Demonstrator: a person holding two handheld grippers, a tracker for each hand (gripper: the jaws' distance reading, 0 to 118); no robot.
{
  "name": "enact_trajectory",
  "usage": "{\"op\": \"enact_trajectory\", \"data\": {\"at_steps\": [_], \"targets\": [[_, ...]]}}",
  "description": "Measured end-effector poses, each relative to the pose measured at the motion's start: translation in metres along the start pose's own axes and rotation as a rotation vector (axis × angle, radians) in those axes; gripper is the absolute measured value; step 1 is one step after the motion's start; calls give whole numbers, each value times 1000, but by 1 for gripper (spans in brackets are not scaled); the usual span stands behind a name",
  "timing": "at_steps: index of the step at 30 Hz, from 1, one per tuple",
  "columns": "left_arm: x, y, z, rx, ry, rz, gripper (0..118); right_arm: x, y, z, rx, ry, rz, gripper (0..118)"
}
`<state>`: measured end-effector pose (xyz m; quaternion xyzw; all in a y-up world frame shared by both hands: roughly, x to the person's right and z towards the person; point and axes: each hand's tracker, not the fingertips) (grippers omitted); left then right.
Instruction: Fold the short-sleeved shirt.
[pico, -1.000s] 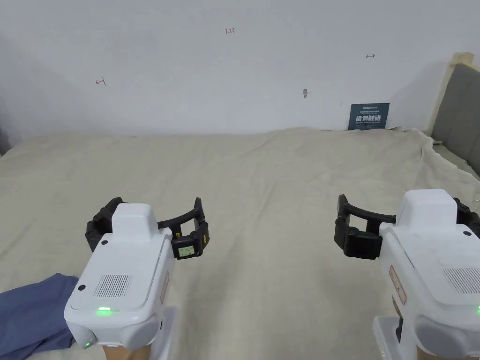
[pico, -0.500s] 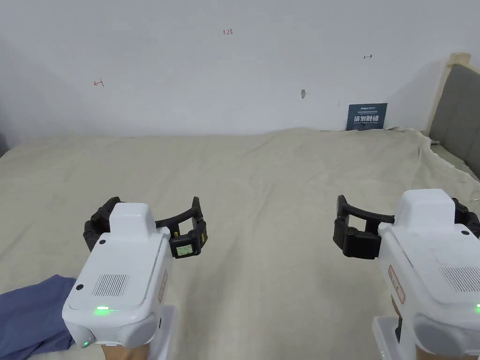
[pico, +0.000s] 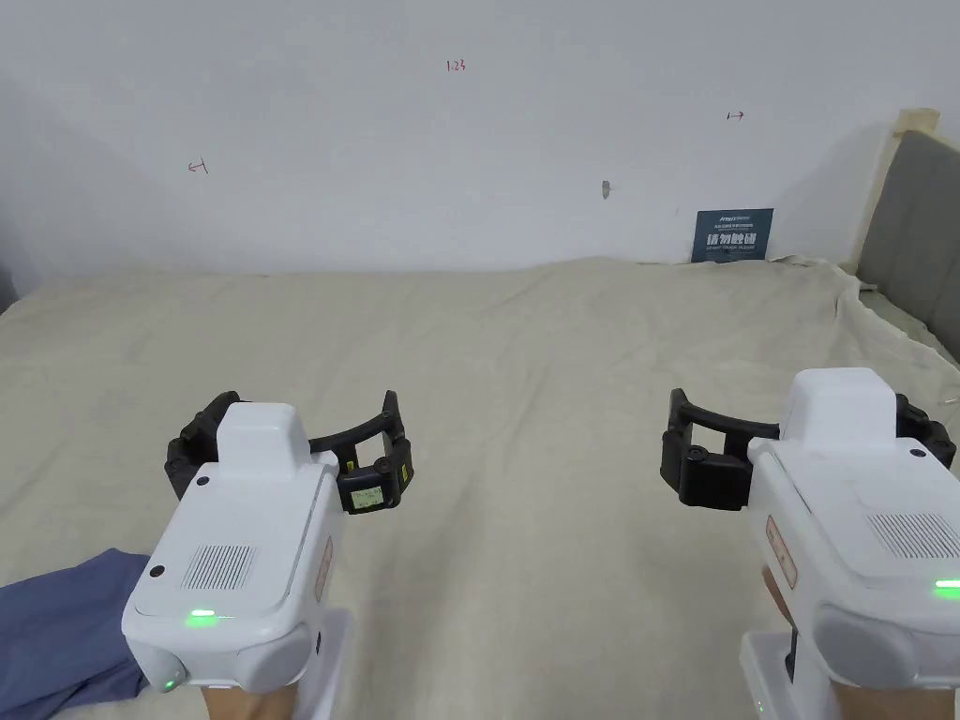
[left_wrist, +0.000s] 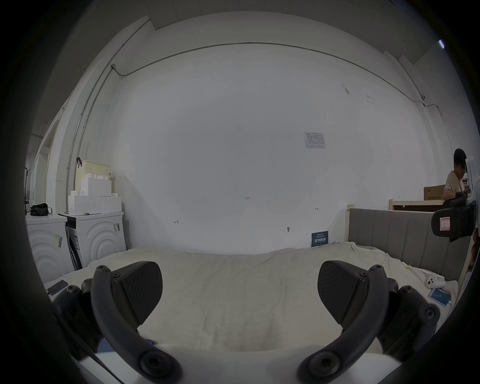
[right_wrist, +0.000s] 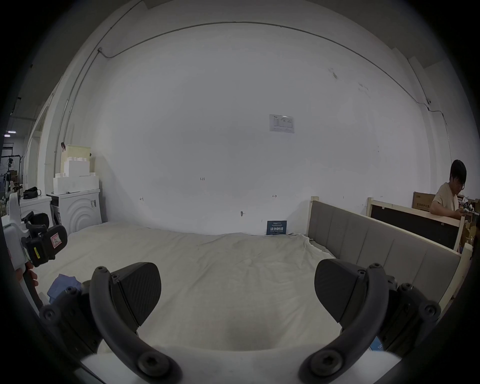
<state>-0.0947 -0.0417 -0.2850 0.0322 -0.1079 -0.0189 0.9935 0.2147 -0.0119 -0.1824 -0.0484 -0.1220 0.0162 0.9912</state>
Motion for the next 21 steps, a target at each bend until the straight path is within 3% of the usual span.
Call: {"op": "enact_trajectory", "data": {"at_steps": [4,9,13,17,21], "targets": [[0,0,0,-2,0,-2,118,-2,4,-1,-23,-31,-46,117],[-2,0,1,-2,-1,-6,118,3,13,-6,-186,-55,-178,117],[-4,0,1,-3,-1,5,118,6,24,-12,-384,-190,-263,116],[-6,-1,1,-2,4,14,118,17,31,-13,-485,-126,-342,116],[-8,0,1,0,6,21,118,21,33,-8,-460,-116,-379,116]]}}
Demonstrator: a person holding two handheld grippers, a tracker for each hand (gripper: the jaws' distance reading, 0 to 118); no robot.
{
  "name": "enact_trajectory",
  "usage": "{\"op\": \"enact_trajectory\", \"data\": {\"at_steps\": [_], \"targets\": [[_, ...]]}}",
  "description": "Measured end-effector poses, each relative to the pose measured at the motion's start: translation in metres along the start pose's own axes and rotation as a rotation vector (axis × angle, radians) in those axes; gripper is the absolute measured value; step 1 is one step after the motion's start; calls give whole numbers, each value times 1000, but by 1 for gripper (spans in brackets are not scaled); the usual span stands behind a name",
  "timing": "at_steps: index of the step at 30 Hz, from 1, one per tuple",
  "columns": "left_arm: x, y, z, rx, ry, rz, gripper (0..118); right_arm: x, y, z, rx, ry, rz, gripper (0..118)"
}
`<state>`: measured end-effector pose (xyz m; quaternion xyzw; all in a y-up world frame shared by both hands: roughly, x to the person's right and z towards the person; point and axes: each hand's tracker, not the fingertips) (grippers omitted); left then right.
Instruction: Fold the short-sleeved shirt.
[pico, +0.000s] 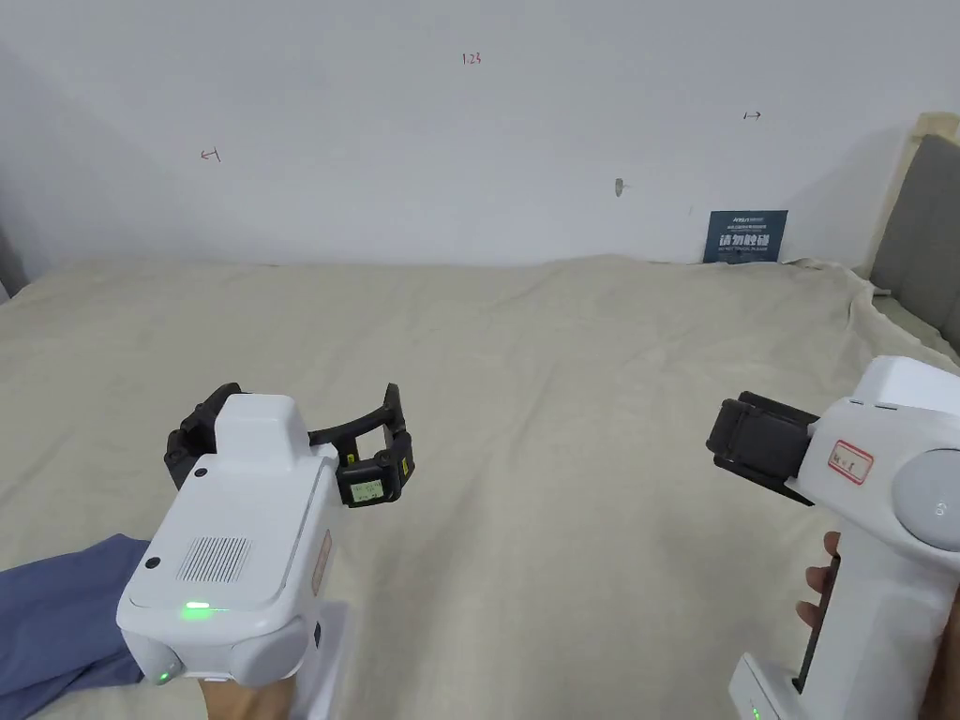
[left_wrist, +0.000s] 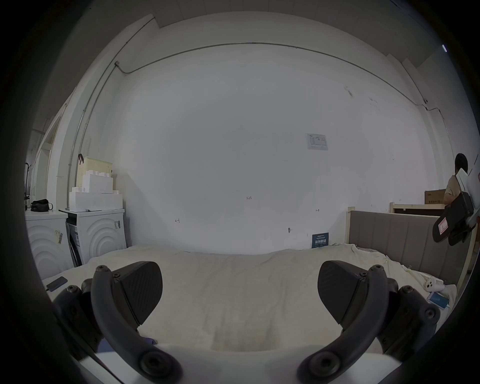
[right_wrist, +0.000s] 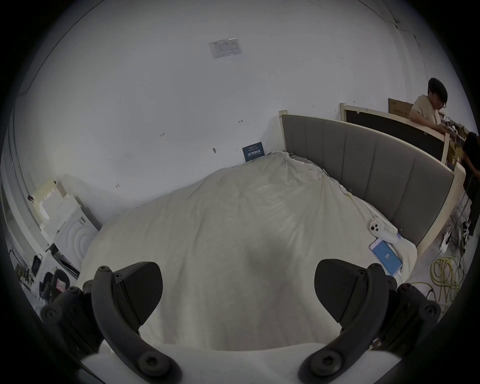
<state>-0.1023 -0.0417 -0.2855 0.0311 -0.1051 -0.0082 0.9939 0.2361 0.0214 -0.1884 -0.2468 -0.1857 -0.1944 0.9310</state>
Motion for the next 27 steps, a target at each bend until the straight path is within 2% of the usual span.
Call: {"op": "enact_trajectory", "data": {"at_steps": [2,6,15,24,27], "targets": [[-1,1,0,2,3,2,118,-2,-2,3,27,-12,8,116],[-1,2,0,7,3,2,118,-9,-5,5,59,-26,93,116],[-1,4,1,11,0,-2,118,-10,-10,-1,54,-37,96,116],[1,4,2,16,-5,-2,118,-6,-14,-5,270,46,212,116],[2,4,2,18,-5,-2,118,-5,-22,-4,411,78,256,116]]}}
